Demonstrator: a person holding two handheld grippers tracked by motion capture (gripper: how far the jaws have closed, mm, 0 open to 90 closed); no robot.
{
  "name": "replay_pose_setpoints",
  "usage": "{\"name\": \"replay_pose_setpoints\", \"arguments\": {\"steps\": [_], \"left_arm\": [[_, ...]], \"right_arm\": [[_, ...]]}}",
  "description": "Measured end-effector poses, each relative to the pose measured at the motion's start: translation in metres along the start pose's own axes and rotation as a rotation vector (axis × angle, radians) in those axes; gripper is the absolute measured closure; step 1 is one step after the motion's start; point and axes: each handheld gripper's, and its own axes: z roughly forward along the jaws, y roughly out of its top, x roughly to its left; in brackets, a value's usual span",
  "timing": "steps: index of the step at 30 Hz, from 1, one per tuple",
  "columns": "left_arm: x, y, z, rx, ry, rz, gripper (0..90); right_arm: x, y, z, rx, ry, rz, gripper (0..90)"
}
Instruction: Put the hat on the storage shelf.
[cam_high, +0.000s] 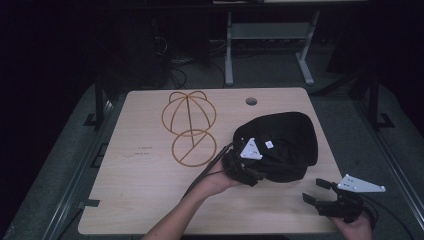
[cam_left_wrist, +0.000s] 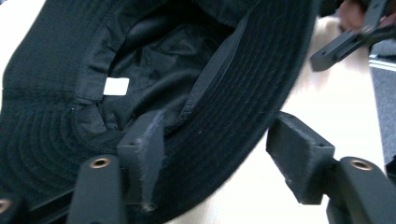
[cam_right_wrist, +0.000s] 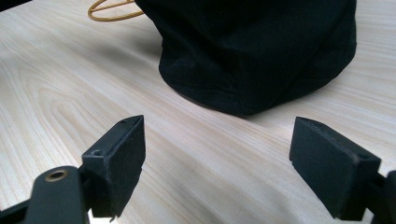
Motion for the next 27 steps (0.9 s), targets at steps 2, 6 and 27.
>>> {"name": "replay_pose_setpoints", "arguments": {"steps": [2,6,27], "left_arm": [[0.000,-0.001,0.003,0.002,0.008,0.005,45.5],[0.000,-0.006,0.006,-0.022,0.005,-0.014,63.3],[0.000,-0.018,-0.027,-0.149,-0.096,-0.099,84.7]], "right_arm": [[0.000,0.000,0.000,-0.003,0.000,0.004,17.8],[0.000,0.000,0.000,-0.009,-0.009,0.013,17.9],[0.009,0.023,0.009,-0.069,-0.023,-0.012,18.2]]}}
